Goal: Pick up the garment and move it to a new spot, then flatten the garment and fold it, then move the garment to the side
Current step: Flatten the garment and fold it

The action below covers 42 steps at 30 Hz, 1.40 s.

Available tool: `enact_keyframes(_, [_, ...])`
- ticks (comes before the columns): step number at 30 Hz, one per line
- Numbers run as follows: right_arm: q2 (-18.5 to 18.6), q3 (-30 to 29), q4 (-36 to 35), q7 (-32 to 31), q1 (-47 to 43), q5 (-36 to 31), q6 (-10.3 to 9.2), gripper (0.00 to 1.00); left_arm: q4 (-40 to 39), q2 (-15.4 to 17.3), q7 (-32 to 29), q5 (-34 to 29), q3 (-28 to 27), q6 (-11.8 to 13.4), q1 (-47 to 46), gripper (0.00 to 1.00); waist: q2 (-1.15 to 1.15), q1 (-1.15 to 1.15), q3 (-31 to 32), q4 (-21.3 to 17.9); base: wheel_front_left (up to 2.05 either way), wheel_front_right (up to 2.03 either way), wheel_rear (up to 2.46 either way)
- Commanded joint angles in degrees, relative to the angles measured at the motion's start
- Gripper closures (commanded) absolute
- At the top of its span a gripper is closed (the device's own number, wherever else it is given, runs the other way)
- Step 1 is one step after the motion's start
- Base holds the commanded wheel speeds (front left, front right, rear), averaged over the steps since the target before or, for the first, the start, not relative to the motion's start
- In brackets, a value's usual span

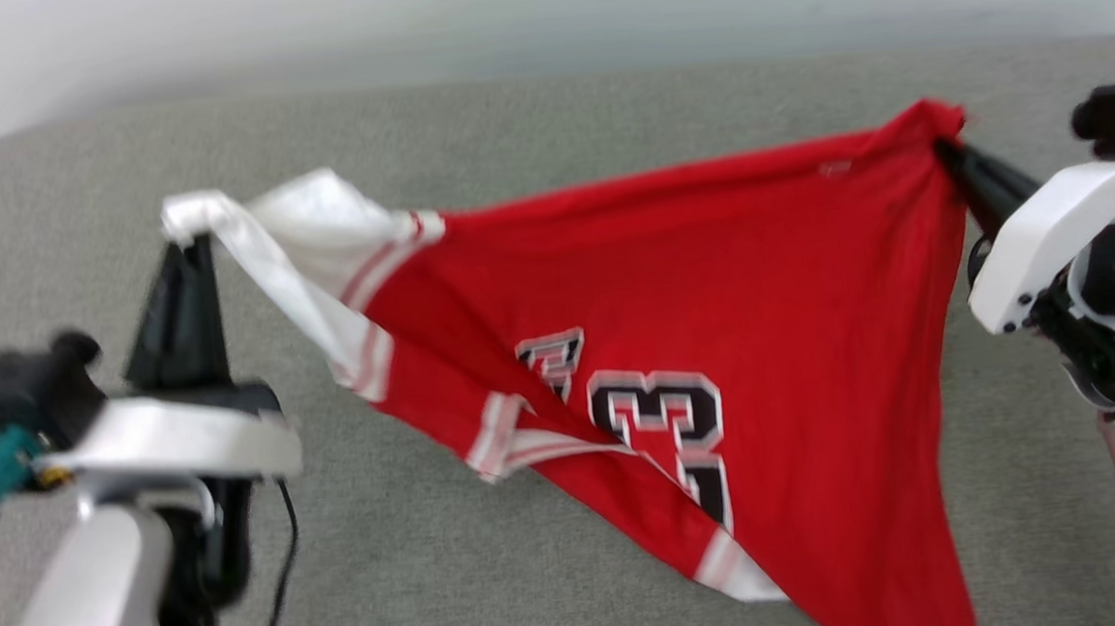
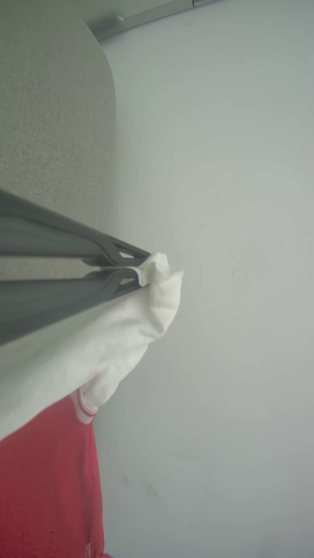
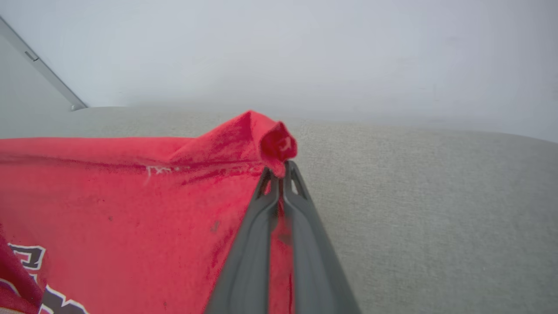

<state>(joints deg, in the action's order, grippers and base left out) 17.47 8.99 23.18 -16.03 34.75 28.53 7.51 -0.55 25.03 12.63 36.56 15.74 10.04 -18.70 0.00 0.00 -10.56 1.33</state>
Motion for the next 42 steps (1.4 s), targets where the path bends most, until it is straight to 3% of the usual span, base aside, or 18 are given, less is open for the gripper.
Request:
enact_keyframes(1, [-1.0, -1.2, -0.3, 1.9, 0.6, -0.9, -0.04, 1.0, 0.5, 0.4, 0.5, 0.2, -0.7, -0.6, -2.6, 1.0, 0.0, 0.0, 1.8, -1.2, 0.0, 0.0, 0.0])
enact_keyframes(6, [-3.7, -5.1, -1.4, 6.2, 3.9, -3.7, -0.05, 1.0, 4.8, -0.7, 0.1, 1.5, -1.5, -2.8, -12.6, 1.0, 0.0, 0.0, 2.9, -2.2, 0.0, 0.0, 0.0])
enact_keyframes(12, [-5.9, -7.8, -3.8, 6.8, 11.3, -5.9, -0.05, 1.0, 10.7, -0.8, -0.3, 1.9, -3.1, -3.9, -25.9, 1.0, 0.0, 0.0, 1.1, -4.0, 0.0, 0.0, 0.0])
enact_keyframes(25, [-5.0, -12.2, -2.5, 4.9, 39.0, -7.5, -0.05, 1.0, 22.3, 3.3, -6.1, -1.7, -2.6, -6.8, -59.2, 1.0, 0.0, 0.0, -14.0, -6.2, 0.0, 0.0, 0.0])
enact_keyframes(32, [-3.8, -12.3, 0.9, 4.9, 51.0, -7.9, -0.06, 1.0, 25.6, 5.1, -9.0, -4.1, -1.4, -7.6, -72.5, 1.0, 0.0, 0.0, -22.3, -6.8, 0.0, 0.0, 0.0])
enact_keyframes(33, [-3.5, -11.9, 3.9, 5.2, 55.7, -8.1, -0.06, 1.0, 27.2, 5.2, -10.3, -5.3, -0.1, -8.0, -76.6, 1.0, 0.0, 0.0, -25.7, -6.8, 0.0, 0.0, 0.0])
enact_keyframes(42, [-3.4, -7.9, 14.7, 8.5, 63.2, -6.3, -0.06, 1.0, 32.1, 3.8, -11.0, -6.2, 2.1, -8.5, -80.1, 1.0, 0.0, 0.0, -31.8, -6.5, 0.0, 0.0, 0.0])
